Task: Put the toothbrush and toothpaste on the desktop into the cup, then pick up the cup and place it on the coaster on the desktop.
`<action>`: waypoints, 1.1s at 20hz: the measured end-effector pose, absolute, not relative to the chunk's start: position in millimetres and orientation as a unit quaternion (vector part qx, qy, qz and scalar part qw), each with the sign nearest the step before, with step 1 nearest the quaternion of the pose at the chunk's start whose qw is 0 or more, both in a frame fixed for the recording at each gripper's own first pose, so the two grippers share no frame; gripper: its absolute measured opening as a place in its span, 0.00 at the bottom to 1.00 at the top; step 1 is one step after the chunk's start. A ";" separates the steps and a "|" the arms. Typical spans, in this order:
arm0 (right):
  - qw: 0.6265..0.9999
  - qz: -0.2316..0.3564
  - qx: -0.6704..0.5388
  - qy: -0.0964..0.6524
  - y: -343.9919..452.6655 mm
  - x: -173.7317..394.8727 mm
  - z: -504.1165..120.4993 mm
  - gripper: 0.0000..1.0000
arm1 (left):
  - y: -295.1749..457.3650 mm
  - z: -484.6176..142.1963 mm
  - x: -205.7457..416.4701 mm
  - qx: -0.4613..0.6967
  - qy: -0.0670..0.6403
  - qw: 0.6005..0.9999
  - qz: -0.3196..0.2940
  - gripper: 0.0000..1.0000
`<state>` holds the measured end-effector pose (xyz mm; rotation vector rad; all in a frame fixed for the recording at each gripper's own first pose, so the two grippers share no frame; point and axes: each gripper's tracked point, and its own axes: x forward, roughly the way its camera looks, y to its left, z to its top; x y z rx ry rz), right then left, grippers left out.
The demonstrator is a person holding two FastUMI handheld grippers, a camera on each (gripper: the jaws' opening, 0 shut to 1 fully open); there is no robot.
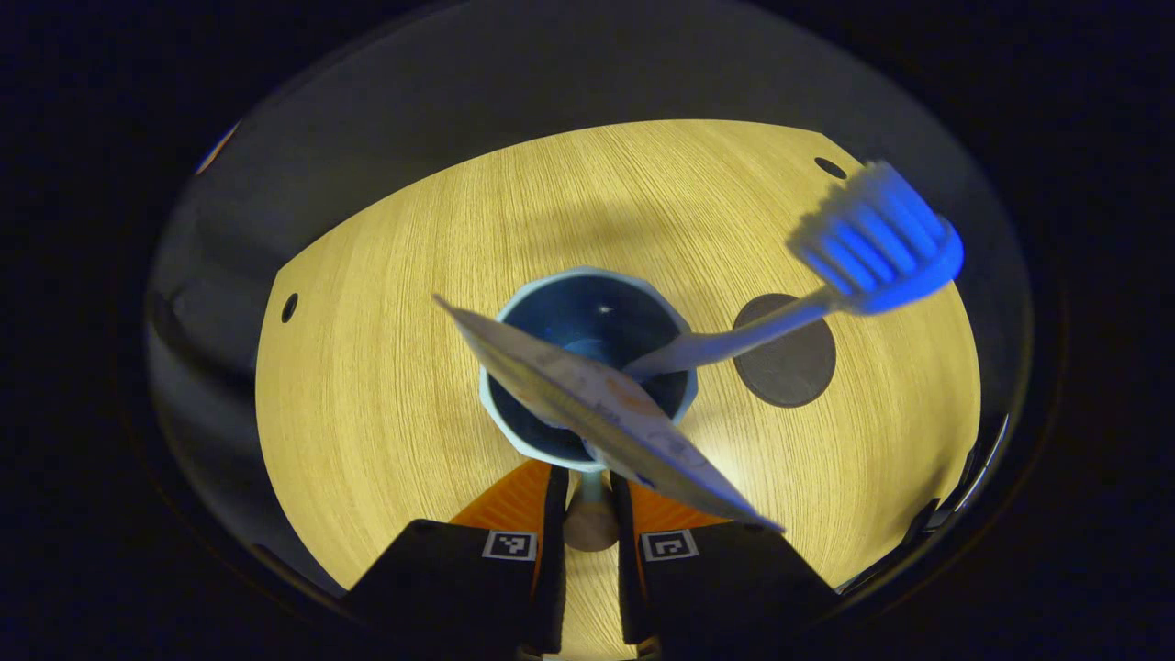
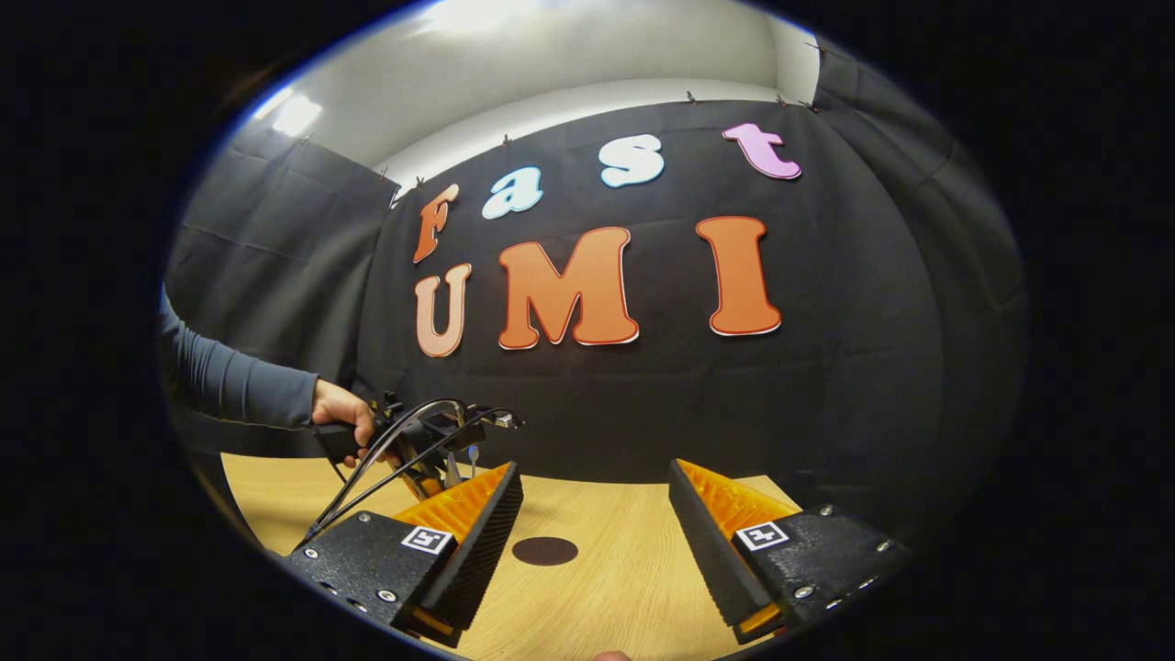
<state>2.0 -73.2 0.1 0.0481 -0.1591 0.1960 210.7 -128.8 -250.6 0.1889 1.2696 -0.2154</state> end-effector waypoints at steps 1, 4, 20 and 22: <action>0.992 0.096 0.023 -0.079 -75.0 1.2 -0.2 0.96 | -138.6 -250.6 215.4 0.089 0.586 0.799 -0.102 0.28; 0.992 0.093 0.024 -0.076 -77.7 0.7 -1.2 0.96 | -168.3 -243.3 245.9 0.094 0.572 0.807 -0.109 0.28; 0.997 0.049 0.017 -0.061 -122.3 -21.8 -10.7 0.96 | -462.7 -253.8 276.5 0.116 0.545 0.807 -0.197 0.27; 0.997 0.043 0.016 -0.059 -126.6 -24.7 -12.6 0.96 | -402.6 -276.2 275.0 0.118 0.548 0.802 -0.205 0.28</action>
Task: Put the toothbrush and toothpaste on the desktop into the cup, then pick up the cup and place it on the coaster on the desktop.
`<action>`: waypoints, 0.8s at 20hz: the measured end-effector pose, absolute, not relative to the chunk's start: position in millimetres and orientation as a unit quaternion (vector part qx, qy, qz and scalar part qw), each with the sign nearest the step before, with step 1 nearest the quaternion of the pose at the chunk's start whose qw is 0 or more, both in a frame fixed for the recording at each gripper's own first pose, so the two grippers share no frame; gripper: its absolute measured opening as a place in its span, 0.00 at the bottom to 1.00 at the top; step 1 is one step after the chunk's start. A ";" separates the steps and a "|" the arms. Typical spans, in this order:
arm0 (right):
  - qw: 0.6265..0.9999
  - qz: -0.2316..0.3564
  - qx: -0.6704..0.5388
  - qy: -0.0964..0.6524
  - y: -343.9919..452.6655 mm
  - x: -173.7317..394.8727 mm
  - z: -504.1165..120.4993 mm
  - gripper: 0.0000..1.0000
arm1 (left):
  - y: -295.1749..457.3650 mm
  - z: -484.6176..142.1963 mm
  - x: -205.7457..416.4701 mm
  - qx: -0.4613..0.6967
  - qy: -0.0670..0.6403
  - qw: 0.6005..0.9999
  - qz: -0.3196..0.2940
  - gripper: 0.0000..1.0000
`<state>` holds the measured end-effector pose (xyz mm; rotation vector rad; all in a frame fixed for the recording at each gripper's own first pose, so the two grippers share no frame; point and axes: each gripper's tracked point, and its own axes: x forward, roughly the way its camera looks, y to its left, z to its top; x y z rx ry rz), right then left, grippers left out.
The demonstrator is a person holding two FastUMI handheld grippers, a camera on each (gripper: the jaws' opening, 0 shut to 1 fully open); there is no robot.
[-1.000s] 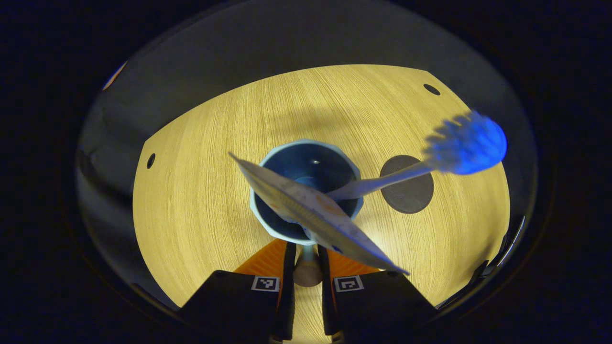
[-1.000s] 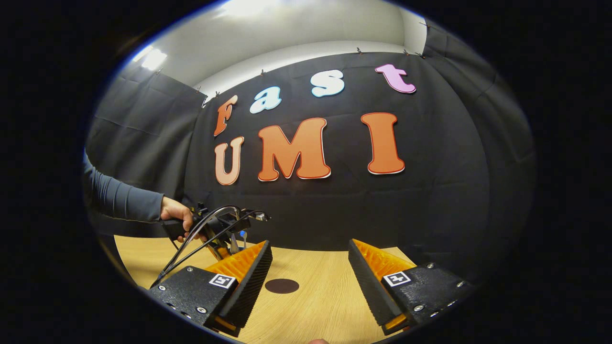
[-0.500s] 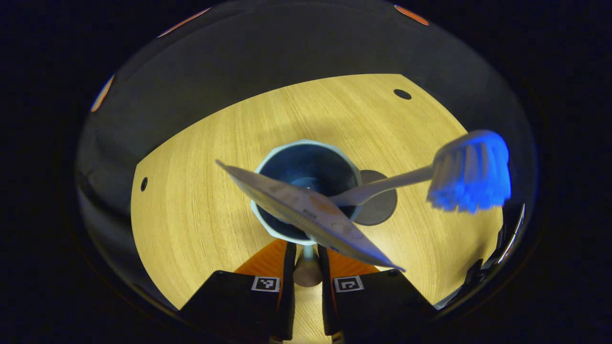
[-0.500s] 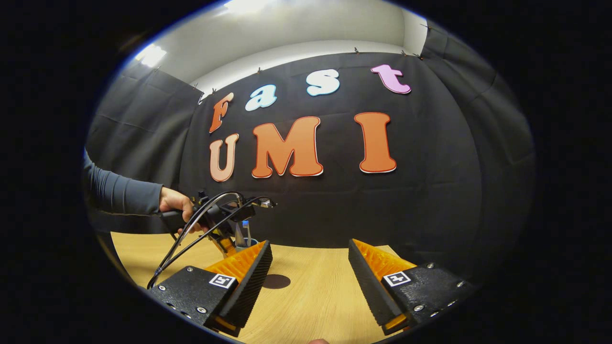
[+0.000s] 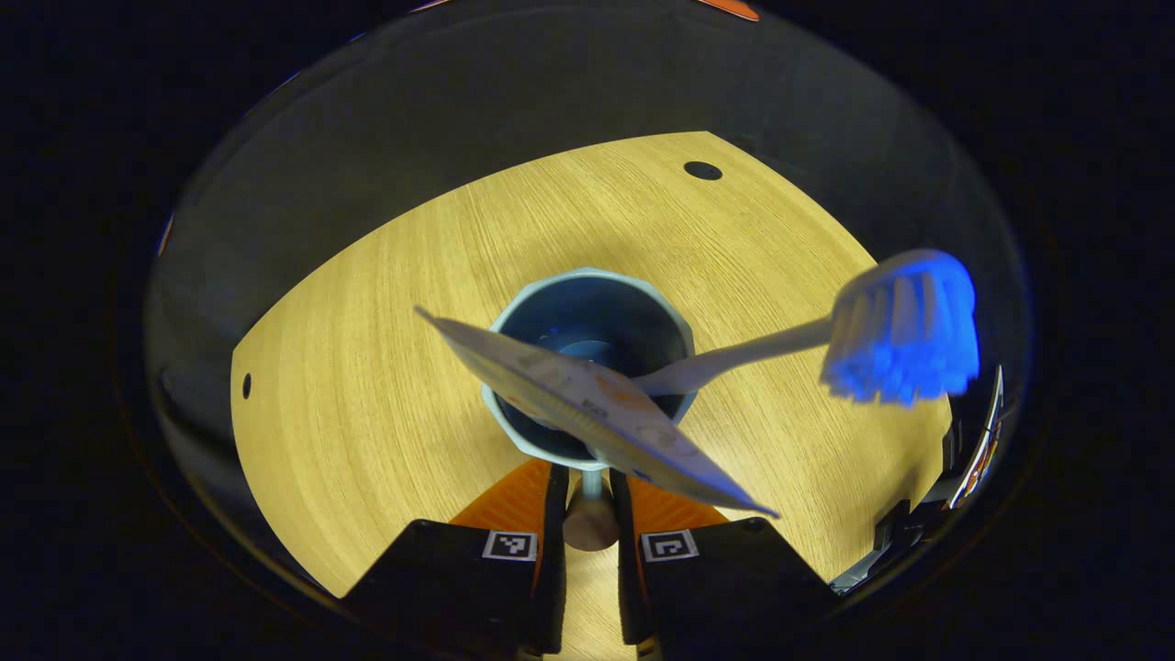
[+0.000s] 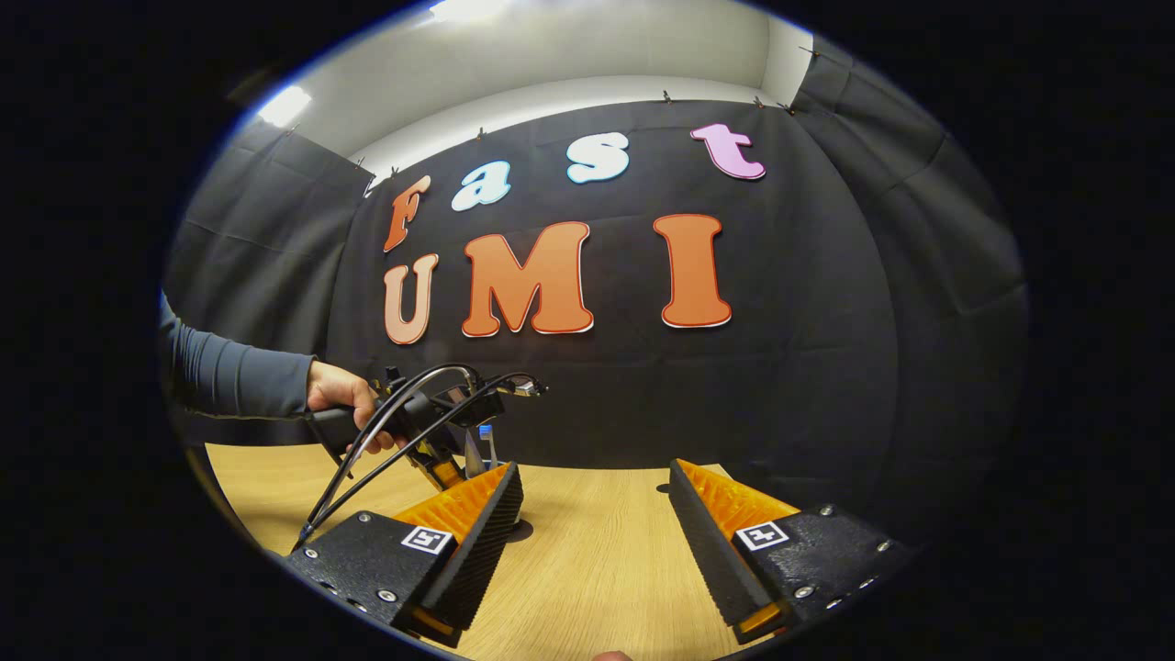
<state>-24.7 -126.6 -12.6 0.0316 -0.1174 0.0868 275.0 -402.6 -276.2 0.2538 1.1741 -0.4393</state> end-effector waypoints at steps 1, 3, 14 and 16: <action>0.997 0.042 0.016 -0.058 -128.2 -26.4 -13.9 0.96 | -429.2 -292.9 276.9 0.122 0.550 0.800 -0.206 0.28; 0.998 0.039 0.016 -0.053 -131.2 -26.5 -16.7 0.96 | -449.7 -321.3 278.7 0.123 0.554 0.798 -0.203 0.28; 0.999 0.042 0.017 -0.028 -105.8 -14.2 -16.2 0.96 | -423.5 -354.1 320.0 0.133 0.474 0.843 -0.219 1.00; 0.999 0.042 0.010 -0.025 -96.6 -11.4 -13.0 0.96 | -419.7 -342.1 315.2 0.125 0.445 0.858 -0.223 1.00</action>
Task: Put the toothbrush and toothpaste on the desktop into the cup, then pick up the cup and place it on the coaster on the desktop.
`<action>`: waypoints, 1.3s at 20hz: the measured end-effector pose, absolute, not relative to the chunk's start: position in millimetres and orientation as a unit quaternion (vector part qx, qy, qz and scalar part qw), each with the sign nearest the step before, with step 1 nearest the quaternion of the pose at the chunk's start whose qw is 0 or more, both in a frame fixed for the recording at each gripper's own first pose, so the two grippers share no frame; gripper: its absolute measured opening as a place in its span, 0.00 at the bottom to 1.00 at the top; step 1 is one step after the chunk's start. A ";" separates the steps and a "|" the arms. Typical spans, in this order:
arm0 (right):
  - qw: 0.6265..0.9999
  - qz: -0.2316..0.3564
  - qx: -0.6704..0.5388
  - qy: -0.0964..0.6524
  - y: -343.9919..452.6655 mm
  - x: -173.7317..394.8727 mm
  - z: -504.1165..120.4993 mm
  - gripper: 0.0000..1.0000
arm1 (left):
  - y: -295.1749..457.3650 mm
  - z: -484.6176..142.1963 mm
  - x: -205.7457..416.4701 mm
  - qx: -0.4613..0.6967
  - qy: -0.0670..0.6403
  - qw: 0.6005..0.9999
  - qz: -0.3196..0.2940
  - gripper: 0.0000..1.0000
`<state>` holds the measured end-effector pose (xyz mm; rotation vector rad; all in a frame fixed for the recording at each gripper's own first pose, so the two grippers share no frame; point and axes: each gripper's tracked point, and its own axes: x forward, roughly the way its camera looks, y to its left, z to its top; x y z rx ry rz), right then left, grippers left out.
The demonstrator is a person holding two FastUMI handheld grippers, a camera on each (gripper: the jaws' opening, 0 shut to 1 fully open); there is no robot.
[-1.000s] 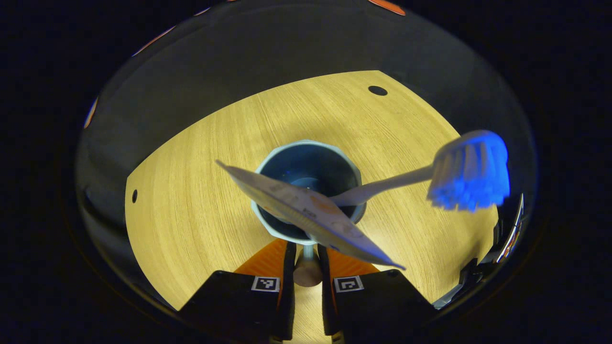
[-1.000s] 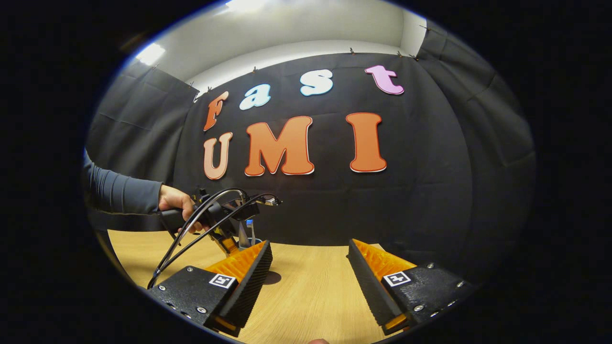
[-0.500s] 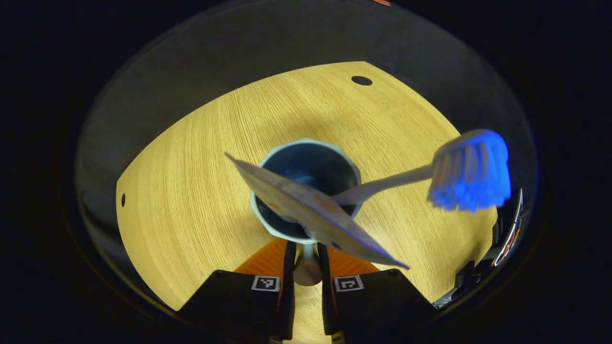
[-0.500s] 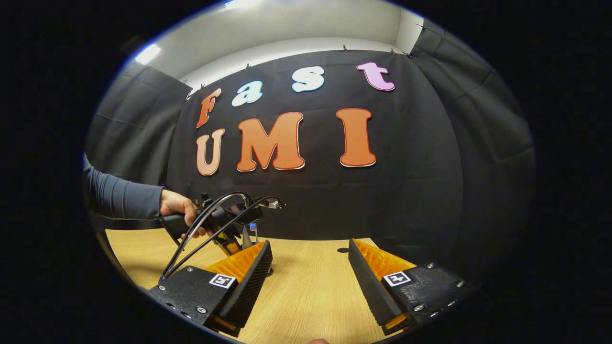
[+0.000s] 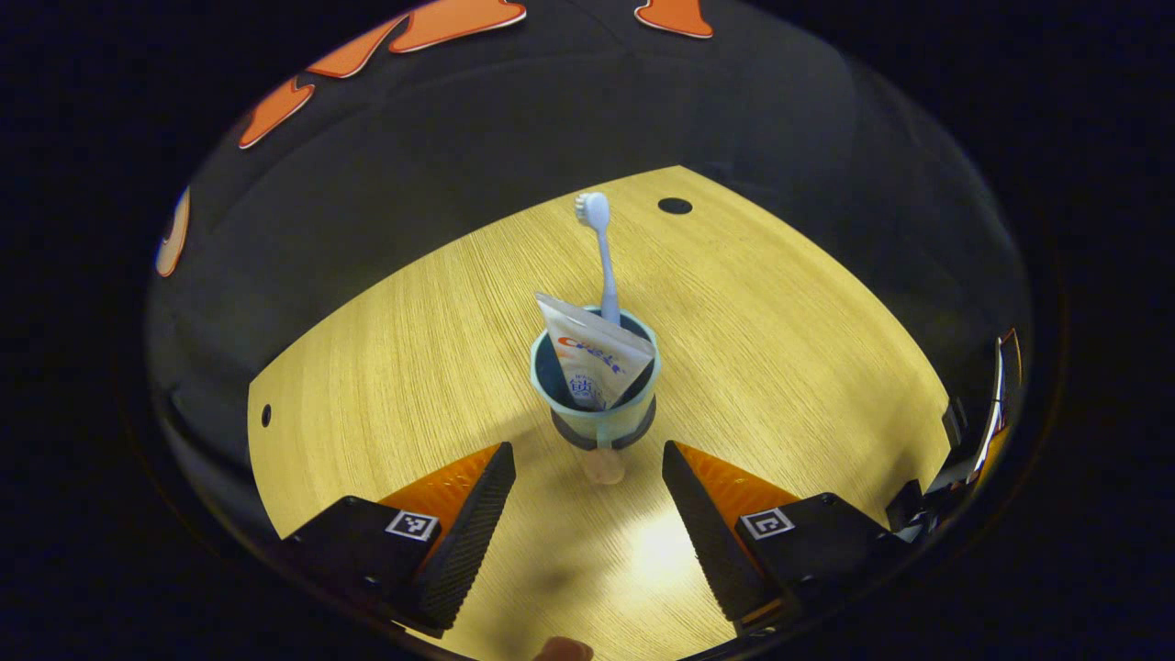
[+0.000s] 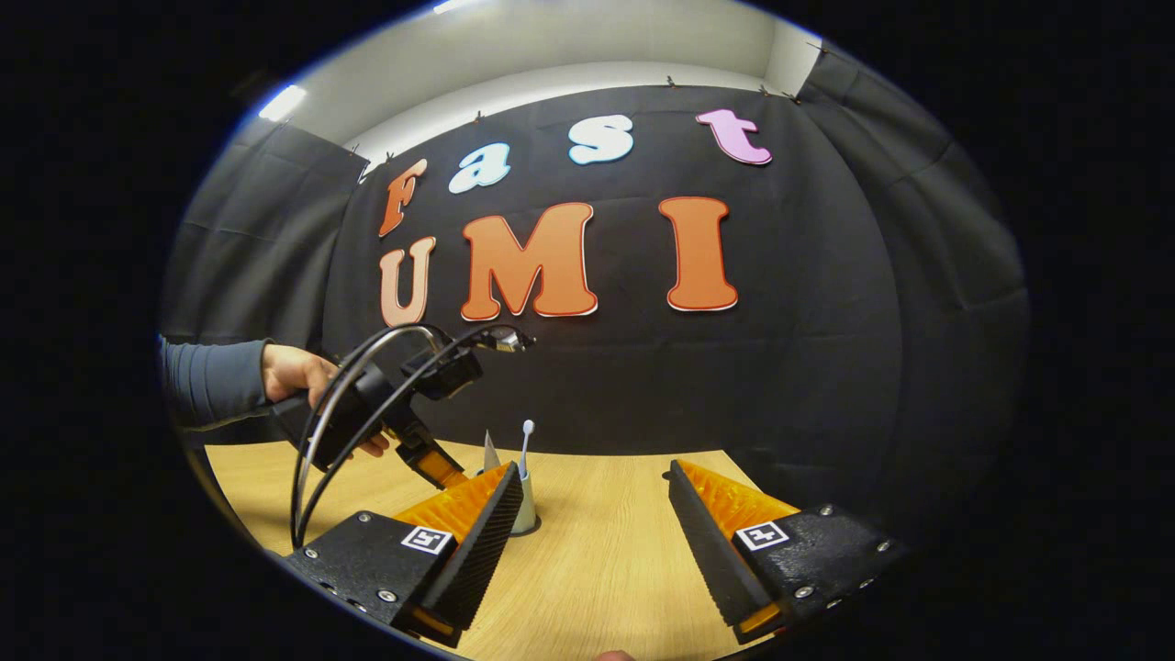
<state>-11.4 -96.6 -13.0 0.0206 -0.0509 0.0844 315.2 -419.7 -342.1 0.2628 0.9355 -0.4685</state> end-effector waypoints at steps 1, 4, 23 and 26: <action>0.999 0.041 0.008 -0.025 -92.7 -9.0 -11.1 0.96 | -413.4 -329.3 307.5 0.124 0.429 0.866 -0.224 1.00; 0.999 0.035 0.011 -0.034 -77.9 -3.6 0.7 0.96 | -397.3 -326.6 318.8 0.126 0.361 0.903 -0.197 1.00; 0.993 0.087 -0.018 -0.073 41.5 5.8 23.4 0.96 | -277.7 -206.5 289.5 0.026 -0.038 0.999 -0.006 1.00; 0.993 0.090 -0.027 -0.077 50.4 6.0 25.5 0.96 | -274.5 -202.6 283.4 0.010 -0.056 0.998 -0.008 1.00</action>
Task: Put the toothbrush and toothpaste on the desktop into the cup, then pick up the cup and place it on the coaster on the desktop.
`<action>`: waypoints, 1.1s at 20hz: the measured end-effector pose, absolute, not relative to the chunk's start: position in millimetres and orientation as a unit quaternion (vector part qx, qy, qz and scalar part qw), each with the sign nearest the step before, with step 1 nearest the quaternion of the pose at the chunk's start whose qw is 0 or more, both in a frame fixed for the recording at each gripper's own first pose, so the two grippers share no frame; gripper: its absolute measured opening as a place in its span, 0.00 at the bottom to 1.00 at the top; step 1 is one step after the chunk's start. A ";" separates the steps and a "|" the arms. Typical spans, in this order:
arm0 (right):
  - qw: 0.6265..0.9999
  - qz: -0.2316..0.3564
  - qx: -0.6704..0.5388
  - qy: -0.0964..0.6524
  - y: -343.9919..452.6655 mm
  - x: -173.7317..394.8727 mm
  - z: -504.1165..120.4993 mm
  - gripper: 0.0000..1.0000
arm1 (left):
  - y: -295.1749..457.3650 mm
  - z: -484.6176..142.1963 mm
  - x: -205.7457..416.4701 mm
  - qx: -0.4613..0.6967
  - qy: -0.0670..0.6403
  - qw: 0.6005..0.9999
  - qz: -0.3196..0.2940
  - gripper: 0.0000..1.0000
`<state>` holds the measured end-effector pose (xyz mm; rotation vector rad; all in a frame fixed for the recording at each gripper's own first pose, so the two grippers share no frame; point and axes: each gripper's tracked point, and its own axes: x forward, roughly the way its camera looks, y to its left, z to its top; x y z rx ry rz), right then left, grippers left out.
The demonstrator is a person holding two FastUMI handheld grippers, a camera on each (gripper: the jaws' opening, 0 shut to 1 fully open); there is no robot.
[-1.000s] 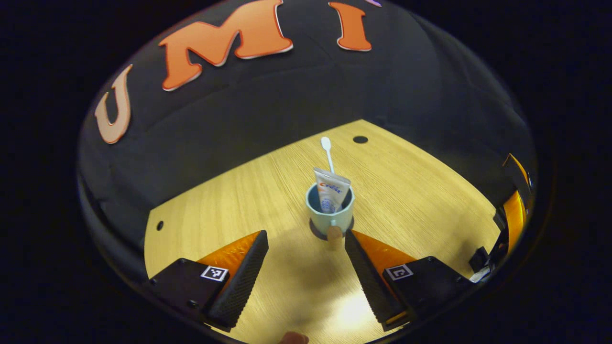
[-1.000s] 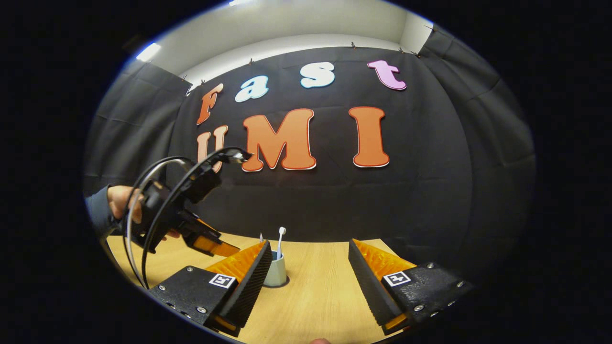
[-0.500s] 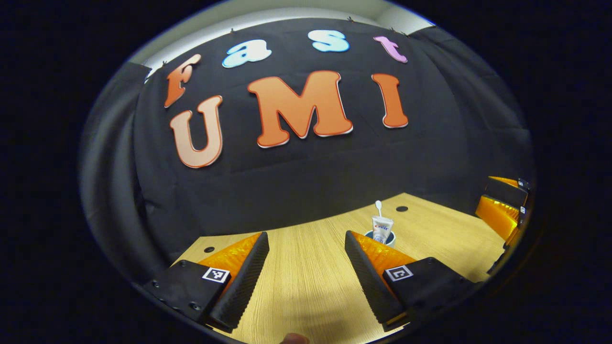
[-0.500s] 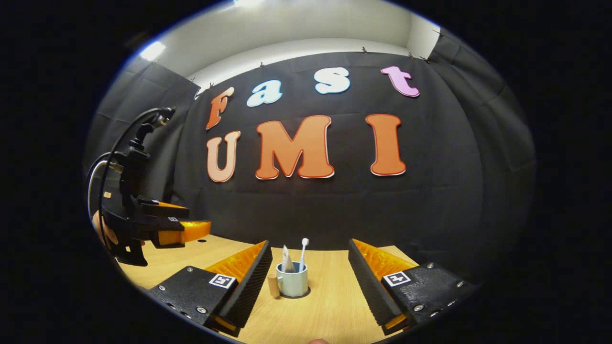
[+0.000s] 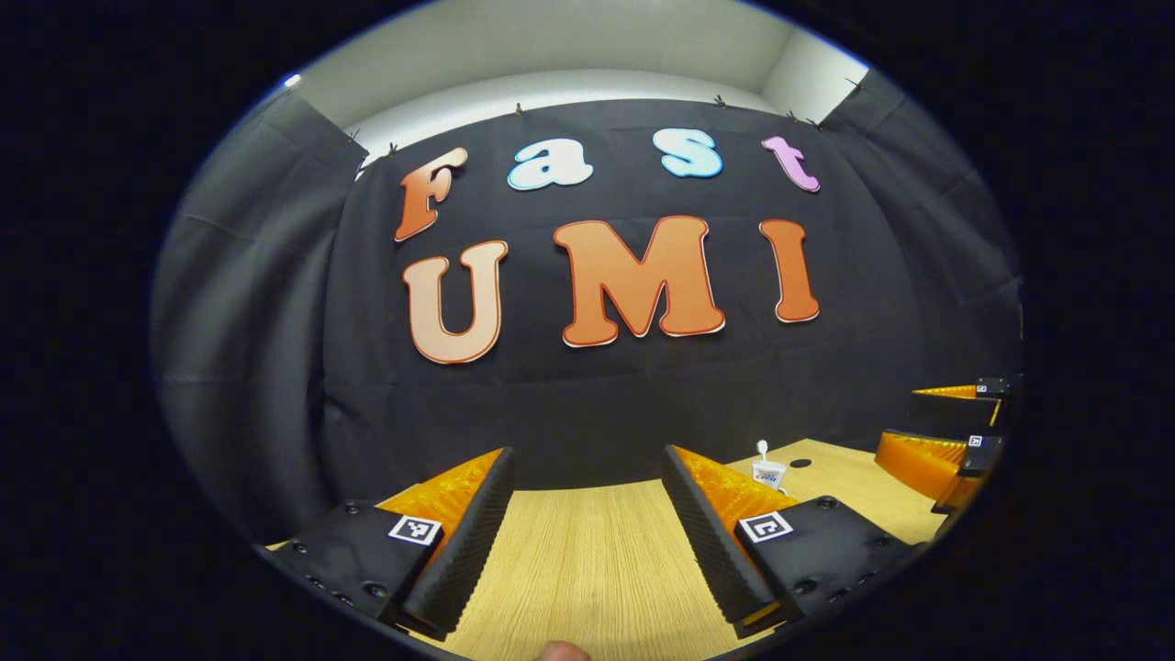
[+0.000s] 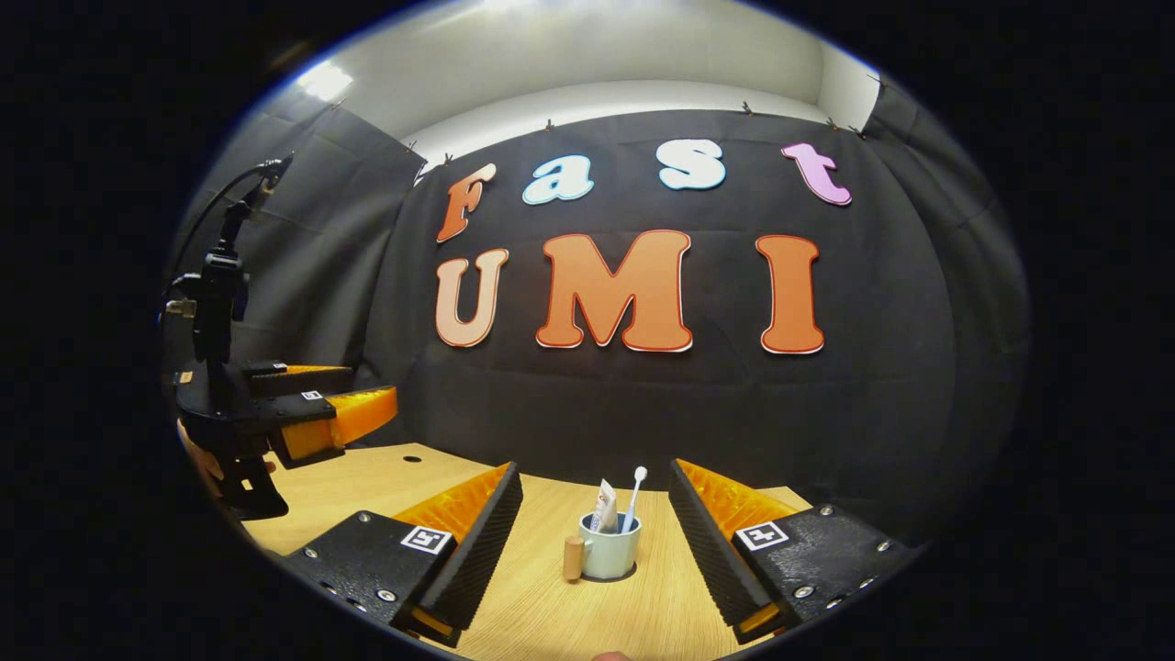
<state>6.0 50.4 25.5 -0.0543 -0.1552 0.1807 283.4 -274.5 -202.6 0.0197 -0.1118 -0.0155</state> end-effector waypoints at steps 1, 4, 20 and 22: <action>0.992 0.089 -0.029 -0.080 51.6 6.0 26.8 0.96 | -272.0 -203.1 278.2 0.005 -0.060 0.998 -0.007 1.00; 0.992 0.094 -0.031 -0.081 55.5 4.8 26.5 0.96 | -268.8 -202.7 273.6 0.005 -0.060 0.998 -0.007 1.00; 0.991 0.091 -0.033 -0.091 45.1 -3.5 34.1 0.96 | -285.0 -199.9 272.5 0.002 -0.063 0.998 -0.015 1.00; 0.991 0.090 -0.035 -0.090 43.9 -3.8 33.2 0.96 | -284.6 -201.2 274.4 0.004 -0.061 0.998 -0.013 1.00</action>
